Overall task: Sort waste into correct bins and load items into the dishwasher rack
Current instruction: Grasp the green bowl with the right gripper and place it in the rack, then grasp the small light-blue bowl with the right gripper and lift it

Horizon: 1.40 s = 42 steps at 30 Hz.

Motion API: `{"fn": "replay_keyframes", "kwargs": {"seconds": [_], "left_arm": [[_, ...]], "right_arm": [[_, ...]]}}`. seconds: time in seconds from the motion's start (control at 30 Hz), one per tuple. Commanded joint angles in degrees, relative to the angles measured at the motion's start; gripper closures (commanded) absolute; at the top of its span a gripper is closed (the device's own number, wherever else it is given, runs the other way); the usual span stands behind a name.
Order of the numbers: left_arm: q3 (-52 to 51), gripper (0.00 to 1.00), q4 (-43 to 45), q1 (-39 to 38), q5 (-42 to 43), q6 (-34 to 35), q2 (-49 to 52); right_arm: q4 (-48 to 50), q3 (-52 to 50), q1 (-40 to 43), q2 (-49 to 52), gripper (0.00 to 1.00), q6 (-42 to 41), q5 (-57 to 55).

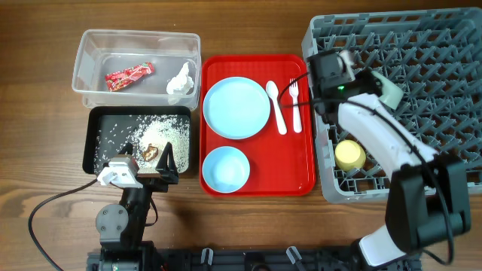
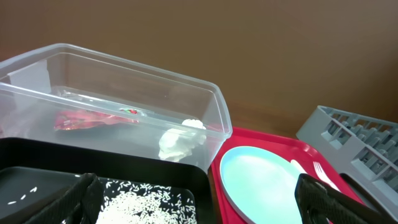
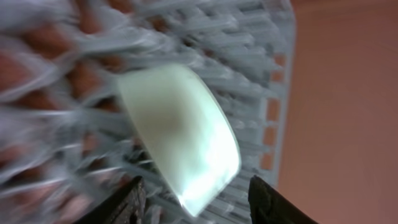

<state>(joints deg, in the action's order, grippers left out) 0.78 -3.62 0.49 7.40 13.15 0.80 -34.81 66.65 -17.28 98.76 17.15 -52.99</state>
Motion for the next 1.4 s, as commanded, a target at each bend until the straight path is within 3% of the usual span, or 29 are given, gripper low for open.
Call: {"fn": "replay_keyframes", "kwargs": {"seconds": [0.0, 0.1, 0.2, 0.27, 0.43, 0.6, 0.7, 0.73, 0.83, 0.97, 1.07, 1.2, 1.3, 1.37], "left_arm": [[-0.46, 0.00, 0.00, 0.37, 0.28, -0.74, -0.42], [-0.46, 0.00, 0.00, 0.37, 0.28, -0.74, -0.42], [-0.46, 0.00, 0.00, 0.37, 0.28, -0.74, -0.44], [-0.46, 0.00, 0.00, 0.37, 0.28, -0.74, -0.42], [-0.46, 0.00, 0.00, 0.37, 0.28, -0.74, -0.42], [-0.46, 0.00, 0.00, 0.37, 0.28, -0.74, -0.44], [-0.46, 0.00, 0.00, 0.37, 0.28, -0.74, -0.42], [-0.46, 0.00, 0.00, 0.37, 0.28, -0.74, -0.42], [-0.46, 0.00, 0.00, 0.37, 0.28, -0.74, -0.44], [-0.46, 0.00, 0.00, 0.37, 0.28, -0.74, -0.42], [-0.46, 0.00, 0.00, 0.37, 0.28, -0.74, -0.42], [-0.46, 0.00, 0.00, 0.37, 0.28, -0.74, -0.44], [-0.46, 0.00, 0.00, 0.37, 0.26, -0.74, -0.44], [-0.46, 0.00, 0.00, 0.37, 0.28, -0.74, -0.44]], "right_arm": [[-9.73, 6.34, -3.76, -6.60, 0.39, -9.68, 23.39], [-20.52, 10.58, -7.13, -7.39, 0.39, -17.00, 43.95], [-22.60, 9.18, -14.51, -7.08, 0.38, -19.08, 64.89], [-21.20, 7.98, -18.78, -5.90, 0.28, -22.25, 65.64], [-16.09, 4.24, -24.02, 2.38, 0.26, -30.95, 54.25], [-11.87, 4.11, -24.13, 10.62, 0.50, -24.22, 62.77], [-12.72, 4.13, -24.13, 12.46, 0.92, -25.31, 58.64], [-12.81, 4.52, -24.06, 11.61, 0.96, -27.21, 55.47], [-14.88, 6.08, -22.91, 4.90, 0.96, -31.54, 46.42], [-15.08, 6.25, -18.25, -12.26, 0.96, -41.03, 12.44], [-8.22, 6.25, -6.45, -19.98, 0.96, -39.60, -6.93], [1.42, 6.08, 13.51, -16.87, 0.96, -28.28, -11.76], [5.99, 6.08, 21.81, -13.88, 0.96, -23.82, -11.74], [10.19, 6.08, 28.20, -10.14, 0.96, -16.39, -11.76]]}}
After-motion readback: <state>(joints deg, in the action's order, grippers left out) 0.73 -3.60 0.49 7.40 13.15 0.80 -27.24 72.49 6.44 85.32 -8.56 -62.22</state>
